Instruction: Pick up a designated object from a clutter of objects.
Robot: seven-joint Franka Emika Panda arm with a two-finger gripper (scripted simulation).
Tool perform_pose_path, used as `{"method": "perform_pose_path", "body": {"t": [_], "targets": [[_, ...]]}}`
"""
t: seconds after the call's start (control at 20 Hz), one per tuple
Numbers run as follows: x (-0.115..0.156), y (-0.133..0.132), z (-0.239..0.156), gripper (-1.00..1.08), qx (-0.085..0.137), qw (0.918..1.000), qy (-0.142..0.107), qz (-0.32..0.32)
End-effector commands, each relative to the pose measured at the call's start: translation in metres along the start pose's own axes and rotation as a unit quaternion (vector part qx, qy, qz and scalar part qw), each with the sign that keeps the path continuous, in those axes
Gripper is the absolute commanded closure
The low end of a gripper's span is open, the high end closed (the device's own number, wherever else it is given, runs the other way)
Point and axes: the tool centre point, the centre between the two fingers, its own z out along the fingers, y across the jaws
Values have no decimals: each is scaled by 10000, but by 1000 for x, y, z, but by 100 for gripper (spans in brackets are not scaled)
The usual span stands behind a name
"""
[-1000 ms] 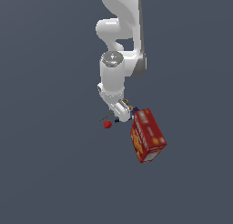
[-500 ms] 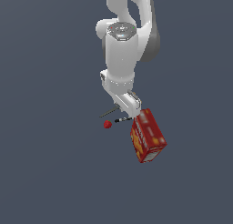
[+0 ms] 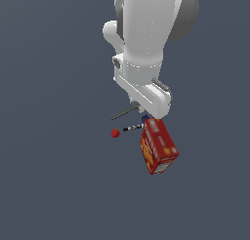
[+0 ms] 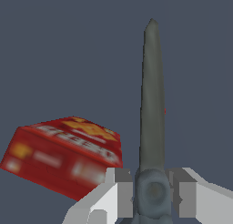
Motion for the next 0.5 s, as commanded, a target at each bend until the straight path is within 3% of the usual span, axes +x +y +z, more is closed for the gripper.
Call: {"method": "perform_pose_path", "body": {"t": [0.0, 0.45], "targets": [[0, -10, -20, 108, -1, 10000, -2, 1], [1, -44, -80, 108, 2, 10000, -7, -3]]}}
